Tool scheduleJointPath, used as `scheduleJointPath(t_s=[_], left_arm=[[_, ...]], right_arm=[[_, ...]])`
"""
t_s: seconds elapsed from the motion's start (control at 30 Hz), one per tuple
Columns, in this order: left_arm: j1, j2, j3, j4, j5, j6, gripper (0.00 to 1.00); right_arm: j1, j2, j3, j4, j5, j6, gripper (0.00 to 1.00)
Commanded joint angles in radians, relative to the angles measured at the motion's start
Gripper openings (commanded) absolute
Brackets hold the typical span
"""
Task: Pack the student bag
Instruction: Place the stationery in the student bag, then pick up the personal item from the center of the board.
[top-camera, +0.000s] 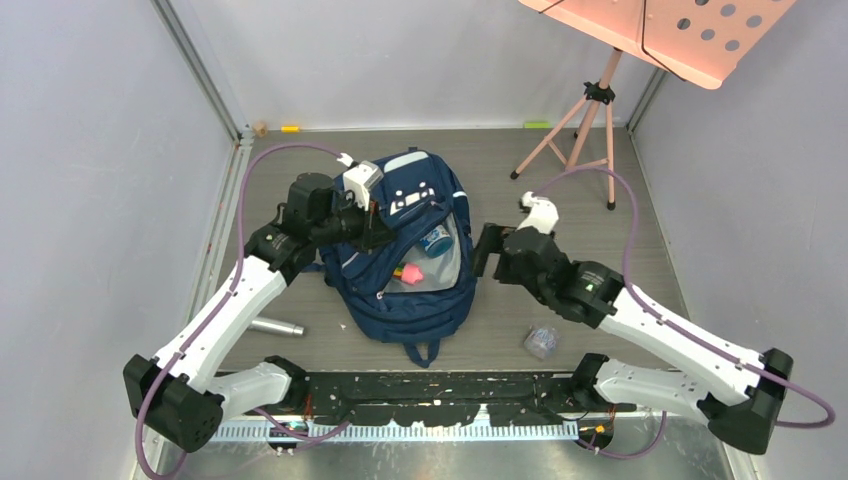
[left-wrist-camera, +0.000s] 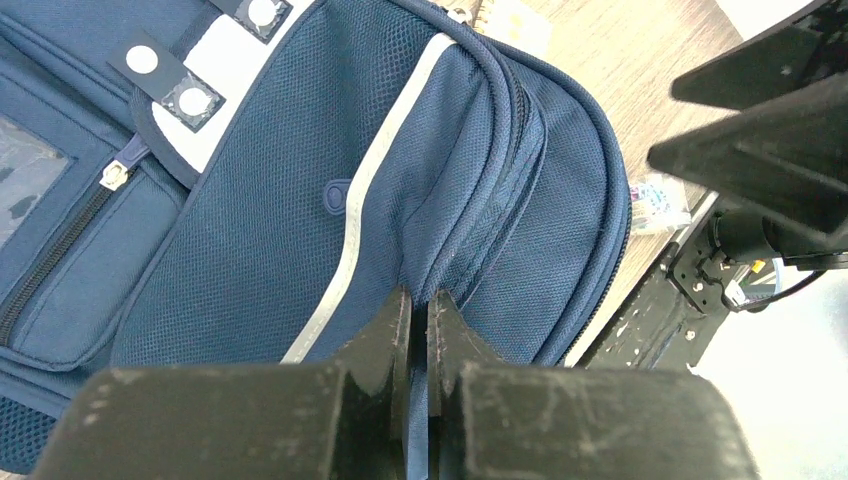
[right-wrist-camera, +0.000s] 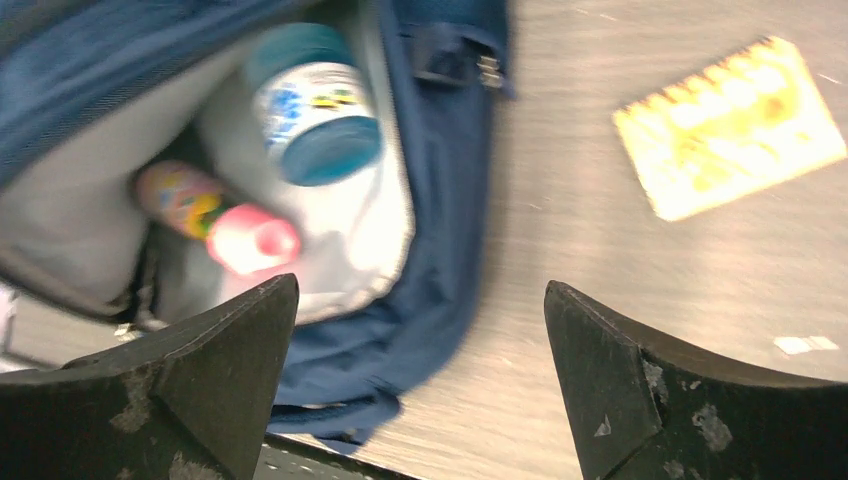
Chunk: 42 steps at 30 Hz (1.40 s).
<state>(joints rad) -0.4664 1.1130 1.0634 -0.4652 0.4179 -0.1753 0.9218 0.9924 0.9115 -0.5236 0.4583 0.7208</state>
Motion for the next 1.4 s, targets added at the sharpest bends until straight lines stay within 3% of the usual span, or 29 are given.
scheduleJointPath(t_s=[0.0, 0.23, 0.37, 0.57, 0.73, 1.13, 1.37], left_arm=[[0.014, -0.008, 0.033, 0.070, -0.053, 0.003, 0.00], [0.014, 0.000, 0.035, 0.065, -0.060, 0.002, 0.00], [0.014, -0.001, 0.036, 0.065, -0.060, 0.002, 0.00], [0.014, -0.007, 0.035, 0.063, -0.062, 0.003, 0.00], [0.014, -0.002, 0.038, 0.060, -0.062, 0.005, 0.00], [0.014, -0.007, 0.039, 0.057, -0.065, 0.007, 0.00], [0.014, -0.008, 0.040, 0.054, -0.069, 0.011, 0.00]], right_arm=[[-0.048, -0.046, 0.025, -0.398, 0.054, 0.135, 1.00], [-0.163, -0.120, -0.021, -0.722, 0.054, 0.381, 1.00], [-0.217, -0.150, -0.106, -0.757, -0.038, 0.454, 1.00], [-0.227, -0.163, -0.204, -0.720, -0.135, 0.543, 1.00], [-0.227, -0.142, -0.287, -0.595, -0.198, 0.576, 0.97], [-0.227, -0.045, -0.322, -0.512, -0.137, 0.540, 0.85], [-0.227, 0.000, -0.337, -0.449, -0.153, 0.521, 0.68]])
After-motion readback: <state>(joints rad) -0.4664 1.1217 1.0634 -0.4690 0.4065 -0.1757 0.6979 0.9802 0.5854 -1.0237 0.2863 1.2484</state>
